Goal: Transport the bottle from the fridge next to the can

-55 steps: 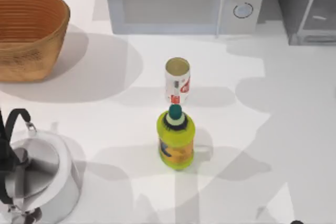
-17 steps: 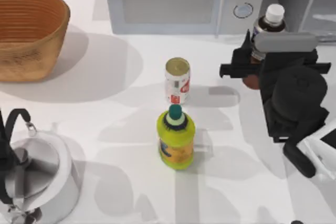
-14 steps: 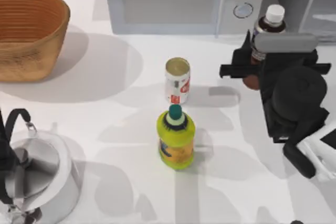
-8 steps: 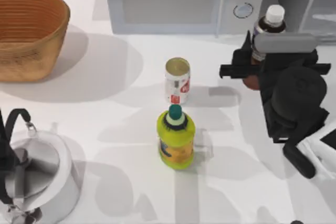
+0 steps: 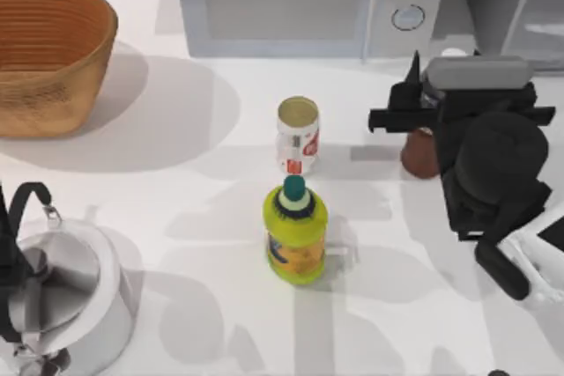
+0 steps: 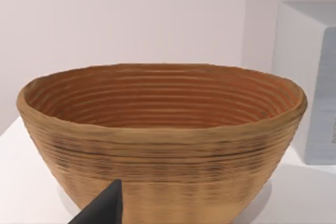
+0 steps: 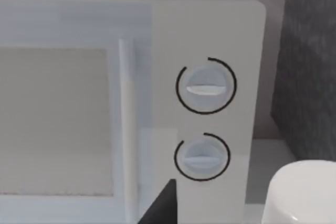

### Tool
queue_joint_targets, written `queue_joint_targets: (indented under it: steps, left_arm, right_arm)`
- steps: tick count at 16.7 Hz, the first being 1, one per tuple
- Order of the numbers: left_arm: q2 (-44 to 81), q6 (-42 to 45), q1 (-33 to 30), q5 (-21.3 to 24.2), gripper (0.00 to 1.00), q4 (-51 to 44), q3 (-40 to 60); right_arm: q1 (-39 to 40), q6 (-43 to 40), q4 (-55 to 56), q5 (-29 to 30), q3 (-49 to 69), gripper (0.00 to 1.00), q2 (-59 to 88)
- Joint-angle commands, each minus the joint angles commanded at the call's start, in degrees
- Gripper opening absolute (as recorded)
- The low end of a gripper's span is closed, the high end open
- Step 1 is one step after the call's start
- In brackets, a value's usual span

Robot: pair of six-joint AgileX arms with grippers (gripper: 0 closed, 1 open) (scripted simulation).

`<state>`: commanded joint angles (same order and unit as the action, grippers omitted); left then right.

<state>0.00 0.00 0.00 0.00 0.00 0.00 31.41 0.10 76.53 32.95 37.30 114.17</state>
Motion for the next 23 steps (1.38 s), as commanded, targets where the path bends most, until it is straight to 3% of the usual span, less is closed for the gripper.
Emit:
queue_joint_targets:
  steps: [2, 3, 23]
  left_arm:
    - [0.00, 0.00, 0.00, 0.00, 1.00, 0.00, 0.00]
    - [0.00, 0.00, 0.00, 0.00, 1.00, 0.00, 0.00]
    - [0.00, 0.00, 0.00, 0.00, 1.00, 0.00, 0.00]
  right_arm:
    - [0.00, 0.00, 0.00, 0.00, 0.00, 0.98, 0.00]
    - [0.00, 0.00, 0.00, 0.00, 0.00, 1.00, 0.00]
    - [2.79, 0.04, 2.39, 2.87, -5.88, 1.00, -3.44]
